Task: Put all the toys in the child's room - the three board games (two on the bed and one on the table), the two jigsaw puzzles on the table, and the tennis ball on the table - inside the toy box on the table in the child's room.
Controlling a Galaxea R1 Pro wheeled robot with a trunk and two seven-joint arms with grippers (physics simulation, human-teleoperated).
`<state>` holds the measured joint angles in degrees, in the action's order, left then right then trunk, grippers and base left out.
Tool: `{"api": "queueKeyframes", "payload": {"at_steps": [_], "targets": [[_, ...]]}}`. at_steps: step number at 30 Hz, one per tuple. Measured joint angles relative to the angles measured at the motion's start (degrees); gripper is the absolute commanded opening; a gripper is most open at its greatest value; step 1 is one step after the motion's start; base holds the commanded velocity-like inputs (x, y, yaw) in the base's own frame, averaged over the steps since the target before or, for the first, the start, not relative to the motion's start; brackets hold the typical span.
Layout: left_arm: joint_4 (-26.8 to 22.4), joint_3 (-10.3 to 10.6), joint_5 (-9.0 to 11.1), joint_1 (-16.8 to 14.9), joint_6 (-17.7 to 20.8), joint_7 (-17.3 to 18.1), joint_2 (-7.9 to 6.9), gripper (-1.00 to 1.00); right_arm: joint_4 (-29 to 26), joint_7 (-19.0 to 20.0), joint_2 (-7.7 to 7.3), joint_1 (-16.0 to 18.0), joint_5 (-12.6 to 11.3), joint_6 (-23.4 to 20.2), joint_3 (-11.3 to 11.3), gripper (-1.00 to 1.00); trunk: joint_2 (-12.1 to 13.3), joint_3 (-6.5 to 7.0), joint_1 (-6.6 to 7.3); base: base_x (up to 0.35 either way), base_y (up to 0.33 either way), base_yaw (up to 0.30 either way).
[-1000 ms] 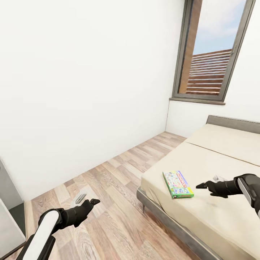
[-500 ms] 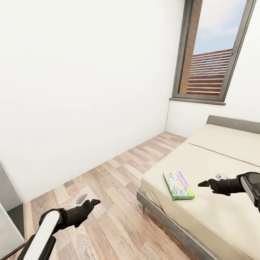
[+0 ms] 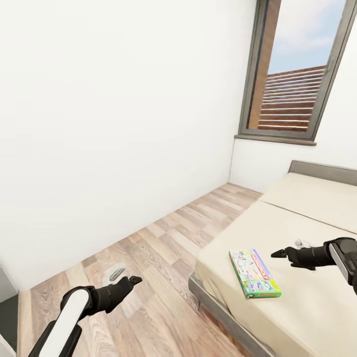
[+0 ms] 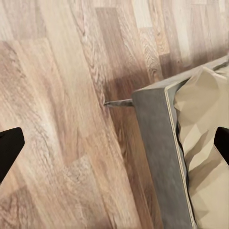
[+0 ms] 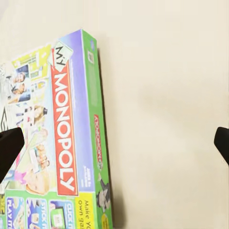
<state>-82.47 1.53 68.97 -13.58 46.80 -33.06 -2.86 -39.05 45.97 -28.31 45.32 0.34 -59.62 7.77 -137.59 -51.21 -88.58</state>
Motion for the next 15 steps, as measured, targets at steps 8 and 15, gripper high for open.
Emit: {"api": "queueKeyframes", "payload": {"at_steps": [8,15], "targets": [[0.0,0.3,-0.2,-0.2,0.0,0.0,0.03,1.00,1.2,-0.1,0.20,0.0,0.2,0.0,-0.2,1.00,0.0,0.00,-0.01,0.103,0.000,0.000],[0.0,0.4,-0.3,-0.3,0.0,0.0,0.06,1.00,1.9,-0.1,0.25,0.0,0.2,0.0,-0.4,1.00,0.0,0.00,-0.02,0.035,0.000,0.000]]}}
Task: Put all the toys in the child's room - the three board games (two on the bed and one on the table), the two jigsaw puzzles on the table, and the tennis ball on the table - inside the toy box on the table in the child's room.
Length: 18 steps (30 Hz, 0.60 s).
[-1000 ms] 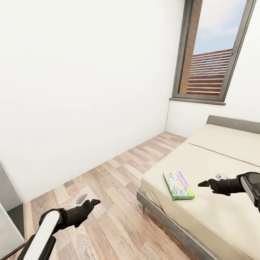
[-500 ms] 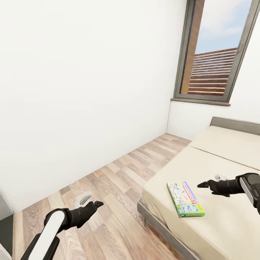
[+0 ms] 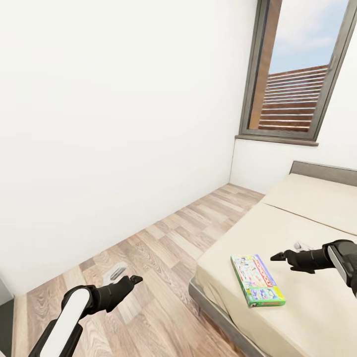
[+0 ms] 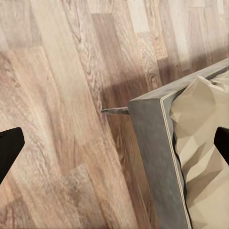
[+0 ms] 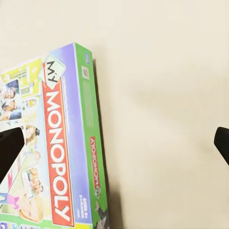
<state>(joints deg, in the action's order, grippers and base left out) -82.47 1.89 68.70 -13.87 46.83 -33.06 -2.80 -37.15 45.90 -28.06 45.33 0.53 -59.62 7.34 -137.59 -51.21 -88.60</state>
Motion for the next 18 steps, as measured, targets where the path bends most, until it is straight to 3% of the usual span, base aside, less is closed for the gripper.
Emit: {"api": "queueKeyframes", "payload": {"at_steps": [7,18], "targets": [[0.0,0.0,0.0,0.0,0.0,0.0,0.02,1.00,1.4,0.0,0.21,0.0,0.0,0.0,-0.2,1.00,0.0,0.00,0.00,0.014,0.000,0.000],[0.0,0.1,0.0,-0.1,0.0,0.0,0.03,1.00,3.8,-0.3,2.80,0.1,0.1,0.0,-0.4,1.00,0.0,0.00,0.00,0.004,0.000,0.000]]}}
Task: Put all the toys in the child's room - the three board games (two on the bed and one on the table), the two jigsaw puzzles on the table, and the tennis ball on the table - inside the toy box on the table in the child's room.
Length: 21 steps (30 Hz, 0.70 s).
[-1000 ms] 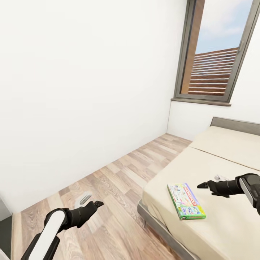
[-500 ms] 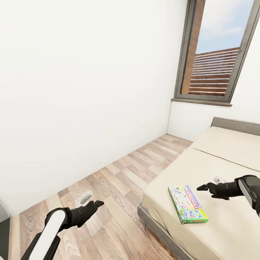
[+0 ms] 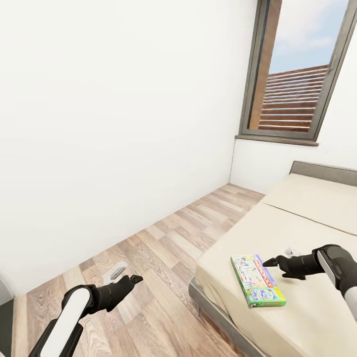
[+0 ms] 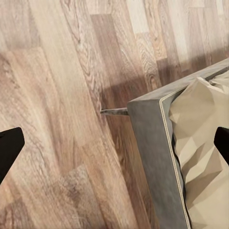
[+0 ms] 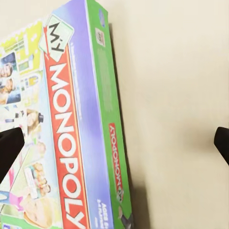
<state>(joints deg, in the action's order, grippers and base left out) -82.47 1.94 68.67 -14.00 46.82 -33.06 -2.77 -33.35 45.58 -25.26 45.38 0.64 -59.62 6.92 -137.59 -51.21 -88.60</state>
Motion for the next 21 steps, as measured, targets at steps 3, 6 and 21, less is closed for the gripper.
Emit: {"api": "queueKeyframes", "payload": {"at_steps": [3,6,21], "targets": [[0.0,0.0,0.0,0.0,0.0,0.0,-0.02,1.00,0.3,-0.1,0.66,0.0,0.0,0.0,0.0,1.00,0.0,0.00,0.00,0.001,0.000,0.000],[0.0,0.0,0.0,0.0,0.0,0.0,-0.04,1.00,0.5,-0.1,1.13,0.0,0.0,0.0,-0.1,1.00,0.0,0.00,0.00,0.000,0.000,0.000],[0.0,0.0,-0.1,0.0,0.0,0.0,-0.06,1.00,0.7,-0.2,1.89,0.0,0.3,0.1,-0.1,1.00,0.0,0.02,0.01,0.000,0.000,0.081]]}}
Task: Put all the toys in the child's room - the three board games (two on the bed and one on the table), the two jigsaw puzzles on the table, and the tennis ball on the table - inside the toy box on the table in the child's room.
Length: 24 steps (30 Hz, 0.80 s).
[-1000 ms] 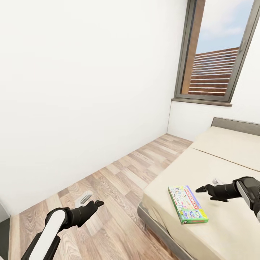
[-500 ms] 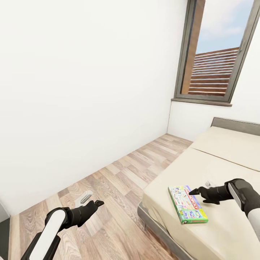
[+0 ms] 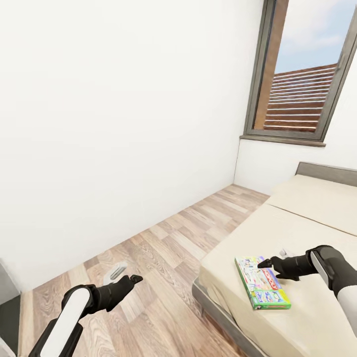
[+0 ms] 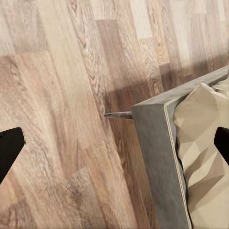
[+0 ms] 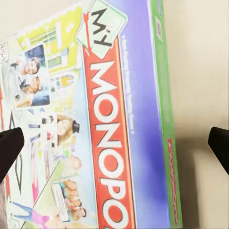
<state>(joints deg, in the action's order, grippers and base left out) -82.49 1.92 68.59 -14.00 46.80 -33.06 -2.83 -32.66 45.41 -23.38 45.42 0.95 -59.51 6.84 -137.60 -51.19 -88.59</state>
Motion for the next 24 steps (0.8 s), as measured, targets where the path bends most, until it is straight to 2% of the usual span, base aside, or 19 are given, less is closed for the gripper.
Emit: {"api": "queueKeyframes", "payload": {"at_steps": [17,24], "targets": [[0.0,0.0,0.0,0.0,0.0,0.0,-0.03,1.00,0.0,0.1,0.18,0.0,-0.1,0.0,0.0,1.00,0.0,0.00,0.00,0.000,0.000,0.245],[0.0,0.0,0.0,0.0,0.0,0.0,-0.02,1.00,0.0,0.2,0.15,0.0,-0.2,-0.1,0.0,1.00,0.0,0.00,0.00,0.000,0.000,0.140]]}}
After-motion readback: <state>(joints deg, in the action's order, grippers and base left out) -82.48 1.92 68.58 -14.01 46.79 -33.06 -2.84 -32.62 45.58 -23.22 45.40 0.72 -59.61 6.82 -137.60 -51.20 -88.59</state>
